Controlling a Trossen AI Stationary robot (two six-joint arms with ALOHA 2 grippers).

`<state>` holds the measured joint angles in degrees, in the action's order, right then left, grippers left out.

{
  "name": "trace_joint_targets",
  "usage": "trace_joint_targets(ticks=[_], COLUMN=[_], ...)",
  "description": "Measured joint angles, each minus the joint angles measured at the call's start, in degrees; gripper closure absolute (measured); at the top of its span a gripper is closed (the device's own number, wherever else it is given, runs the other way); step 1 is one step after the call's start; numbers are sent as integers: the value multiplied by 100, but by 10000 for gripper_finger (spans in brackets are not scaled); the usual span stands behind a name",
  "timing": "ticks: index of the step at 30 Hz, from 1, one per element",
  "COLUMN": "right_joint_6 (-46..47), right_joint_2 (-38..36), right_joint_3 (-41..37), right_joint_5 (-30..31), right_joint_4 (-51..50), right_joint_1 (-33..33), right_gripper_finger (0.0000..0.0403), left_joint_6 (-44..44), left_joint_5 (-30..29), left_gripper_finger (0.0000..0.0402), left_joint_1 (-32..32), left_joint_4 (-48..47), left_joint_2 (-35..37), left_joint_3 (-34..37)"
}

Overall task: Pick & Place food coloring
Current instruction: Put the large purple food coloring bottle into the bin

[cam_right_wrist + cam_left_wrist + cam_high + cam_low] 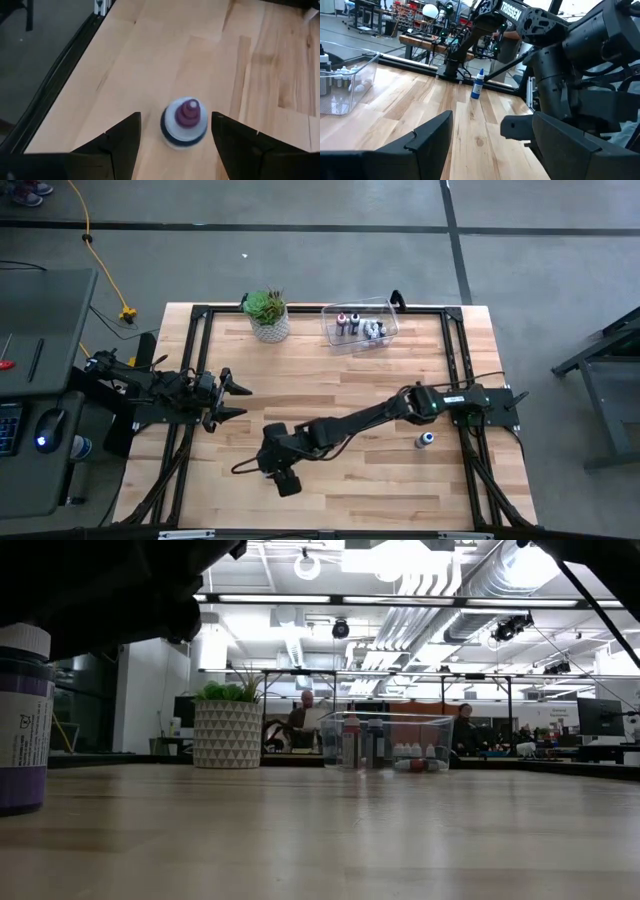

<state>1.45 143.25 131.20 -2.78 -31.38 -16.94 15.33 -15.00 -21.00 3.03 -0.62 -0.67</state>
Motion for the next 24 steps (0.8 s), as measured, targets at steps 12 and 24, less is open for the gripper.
trace_joint_targets(ticks=[12,24], right_joint_6=[24,17], right_joint_2=[54,54], right_joint_3=[0,1], right_joint_5=[102,106], right_joint_4=[210,160], right_joint_1=[3,3], right_gripper_finger=[194,272], left_joint_6=[0,0], left_joint_5=[0,0], left_gripper_finger=[130,130], left_joint_1=[-1,0], left_joint_4=[0,0], left_joint_2=[0,1], left_joint_3=[0,0])
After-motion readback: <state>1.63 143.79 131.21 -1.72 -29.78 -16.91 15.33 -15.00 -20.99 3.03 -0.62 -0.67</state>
